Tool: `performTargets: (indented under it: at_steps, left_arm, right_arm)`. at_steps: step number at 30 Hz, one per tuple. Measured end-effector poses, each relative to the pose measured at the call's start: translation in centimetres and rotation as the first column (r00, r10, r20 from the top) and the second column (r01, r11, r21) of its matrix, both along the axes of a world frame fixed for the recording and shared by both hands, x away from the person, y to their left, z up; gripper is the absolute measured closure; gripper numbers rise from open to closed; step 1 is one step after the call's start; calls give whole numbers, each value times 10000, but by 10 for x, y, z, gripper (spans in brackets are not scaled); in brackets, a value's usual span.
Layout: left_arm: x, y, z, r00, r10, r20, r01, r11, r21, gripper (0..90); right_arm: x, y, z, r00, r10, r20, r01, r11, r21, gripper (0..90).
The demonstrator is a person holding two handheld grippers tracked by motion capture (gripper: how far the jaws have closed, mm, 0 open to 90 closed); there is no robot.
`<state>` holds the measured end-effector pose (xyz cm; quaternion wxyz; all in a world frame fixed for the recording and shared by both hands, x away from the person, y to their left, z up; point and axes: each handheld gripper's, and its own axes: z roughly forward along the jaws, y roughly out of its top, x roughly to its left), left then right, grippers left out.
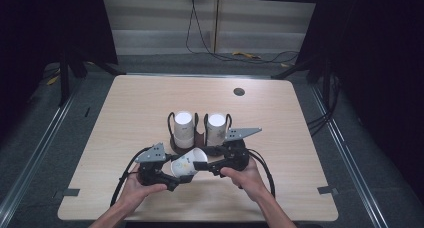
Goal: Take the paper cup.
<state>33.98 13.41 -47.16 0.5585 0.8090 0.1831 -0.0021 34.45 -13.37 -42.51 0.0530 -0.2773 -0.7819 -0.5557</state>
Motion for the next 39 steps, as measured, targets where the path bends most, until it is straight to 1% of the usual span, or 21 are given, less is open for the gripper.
performTargets:
  at_steps: [6,9,10,13,15,16,17,20,21,22,24,26,28,29,31,33,35,37,38,39]
  left_arm:
    - [0,1,-1,9999,80,-116,-78,9998,205,235]
    - [1,2,1,9998,101,-158,-96,9993,357,235]
    - [2,1,3,9999,111,-132,-105,9991,417,235]
    - [3,2,5,9999,99,-127,-94,9992,391,236]
    - [4,4,6,9997,116,-201,-107,9990,440,237]
    - [4,5,6,9997,136,-194,-126,9984,543,236]
    - [4,5,6,9997,136,-194,-126,9984,543,236]
    - [4,7,7,9996,233,-172,-220,9971,734,236]
    - [3,5,9,9998,157,-155,-142,9955,940,236]
    - [3,5,9,9998,157,-155,-142,9955,940,236]
    - [1,2,11,9999,28,-120,-15,9943,1069,236]
    - [1,0,12,9999,-19,-99,32,9918,1278,236]
    - [1,-2,11,9998,-46,-215,78,9882,1530,237]
    - [1,-2,11,9998,-46,-215,78,9882,1530,237]
    - [1,-3,9,9995,-93,-293,142,9847,1739,237]
    - [0,-3,7,9993,-227,-298,279,9817,1884,237]
    - [0,-4,5,9992,-215,-340,278,9799,1976,237]
    - [0,-4,3,9988,-249,-414,327,9795,1988,237]
    - [0,-3,3,9987,-231,-459,320,9782,2050,237]
    - [0,-3,3,9985,-161,-519,265,9782,2058,237]
  right_arm:
    - [-1,-1,1,9999,-88,80,88,10000,0,274]
    - [-1,-3,2,9998,-95,180,96,9999,-70,259]
    - [-2,-4,2,9996,-189,229,192,9997,-118,252]
    - [-2,-6,2,9995,-178,246,180,9998,-68,242]
    - [-2,-7,3,9993,-228,297,232,9996,-159,232]
    - [-2,-9,3,9993,-228,287,233,9996,-171,228]
    - [-2,-9,3,9993,-228,287,233,9996,-171,228]
    - [-2,-10,3,9994,-148,301,156,9995,-278,229]
    - [-2,-10,2,9996,-153,237,161,9992,-364,217]
    - [-2,-10,2,9996,-153,237,161,9992,-364,217]
    - [-2,-10,1,9998,-107,179,113,9993,-367,217]
    - [-1,-11,1,9998,-46,180,52,9992,-384,215]
    - [-2,-12,2,9998,-14,199,22,9991,-424,205]
    - [-2,-12,2,9998,-14,199,22,9991,-424,205]
    - [-3,-13,2,9998,-1,195,12,9983,-585,200]
    - [-4,-12,1,9995,189,234,-169,9966,-805,172]
    - [-6,-12,0,9996,188,230,-166,9953,-950,165]
    - [-6,-12,-1,9995,242,222,-219,9949,-983,164]
    - [-6,-12,-1,9992,290,275,-257,9931,-1142,165]
    - [-6,-12,-1,9992,290,275,-257,9931,-1142,165]
